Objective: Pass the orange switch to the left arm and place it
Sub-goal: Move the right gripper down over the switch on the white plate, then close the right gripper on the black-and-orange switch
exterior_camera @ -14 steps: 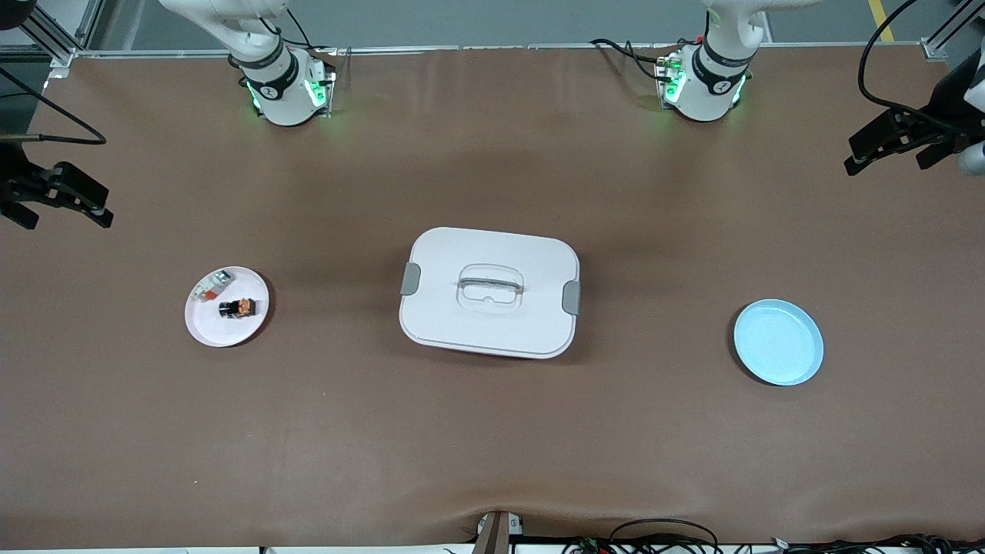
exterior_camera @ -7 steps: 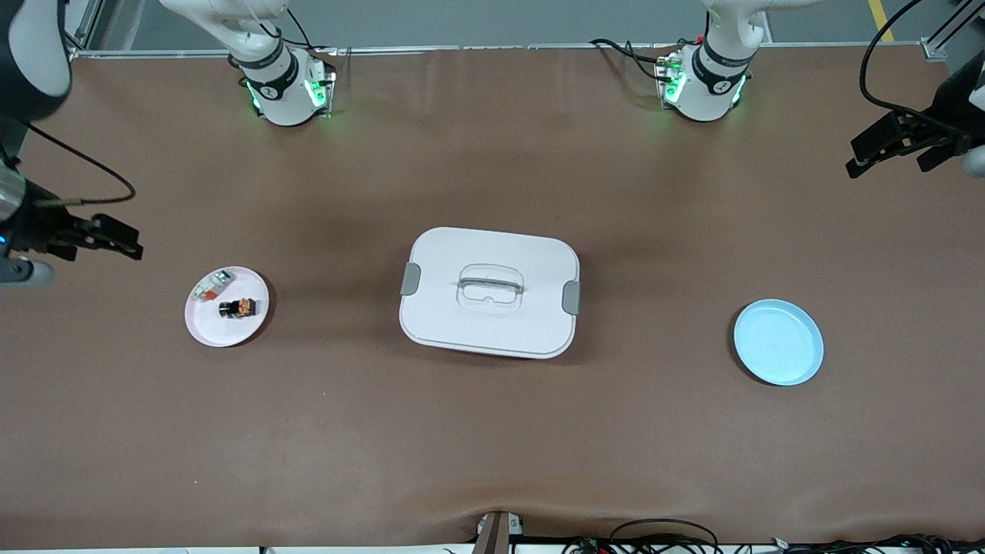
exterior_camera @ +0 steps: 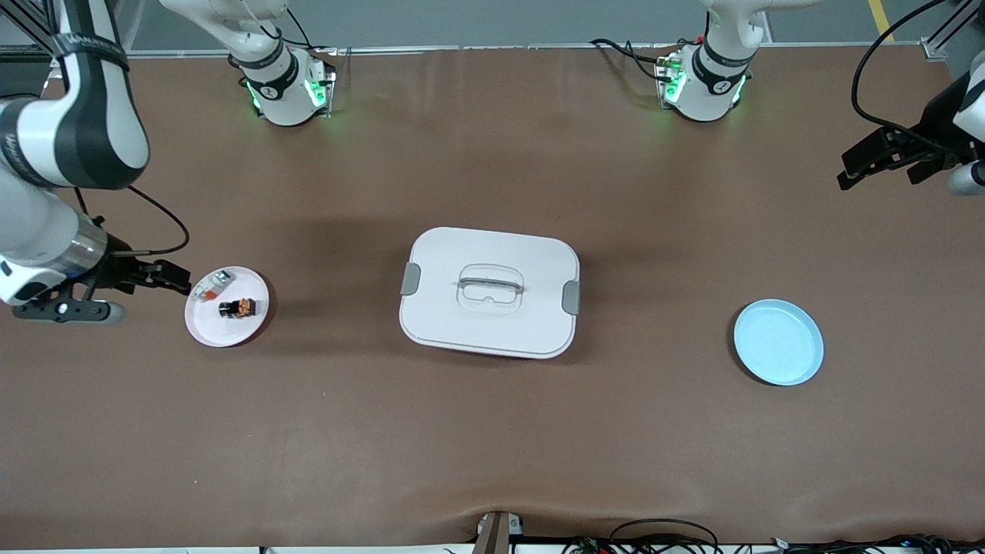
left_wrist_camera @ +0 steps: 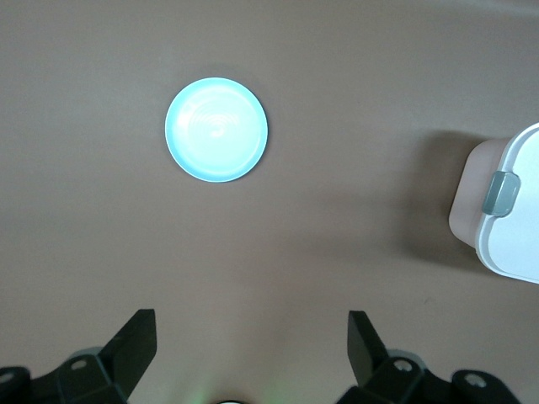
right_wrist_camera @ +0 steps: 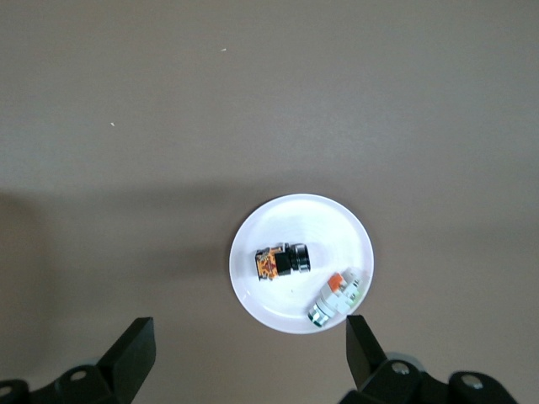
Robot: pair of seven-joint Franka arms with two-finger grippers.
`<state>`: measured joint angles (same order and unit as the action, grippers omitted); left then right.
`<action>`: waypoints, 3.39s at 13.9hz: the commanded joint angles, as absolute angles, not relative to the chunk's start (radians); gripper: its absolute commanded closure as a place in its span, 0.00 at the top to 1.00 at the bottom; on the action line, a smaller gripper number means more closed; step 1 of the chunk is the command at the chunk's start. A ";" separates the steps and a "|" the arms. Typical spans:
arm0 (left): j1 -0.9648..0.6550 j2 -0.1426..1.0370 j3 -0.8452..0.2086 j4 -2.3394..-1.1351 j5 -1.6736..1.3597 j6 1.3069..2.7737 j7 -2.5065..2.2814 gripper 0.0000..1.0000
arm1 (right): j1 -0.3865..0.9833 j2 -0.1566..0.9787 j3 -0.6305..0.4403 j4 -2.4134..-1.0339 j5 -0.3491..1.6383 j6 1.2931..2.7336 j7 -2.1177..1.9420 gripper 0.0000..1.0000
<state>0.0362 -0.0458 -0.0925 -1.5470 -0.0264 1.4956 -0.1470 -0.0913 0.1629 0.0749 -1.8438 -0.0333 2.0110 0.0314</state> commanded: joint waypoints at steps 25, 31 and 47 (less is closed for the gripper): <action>0.048 -0.051 -0.091 -1.548 -0.040 1.540 -0.137 1.00 | -0.138 0.448 0.083 -2.023 -0.126 2.396 -0.084 1.00; 0.043 -0.035 -0.091 -1.548 -0.037 1.542 -0.138 1.00 | -0.150 0.451 0.083 -2.065 -0.126 2.439 -0.074 1.00; 0.040 -0.002 -0.097 -1.543 -0.041 1.575 -0.135 1.00 | -0.153 0.491 0.081 -2.106 -0.127 2.520 -0.075 1.00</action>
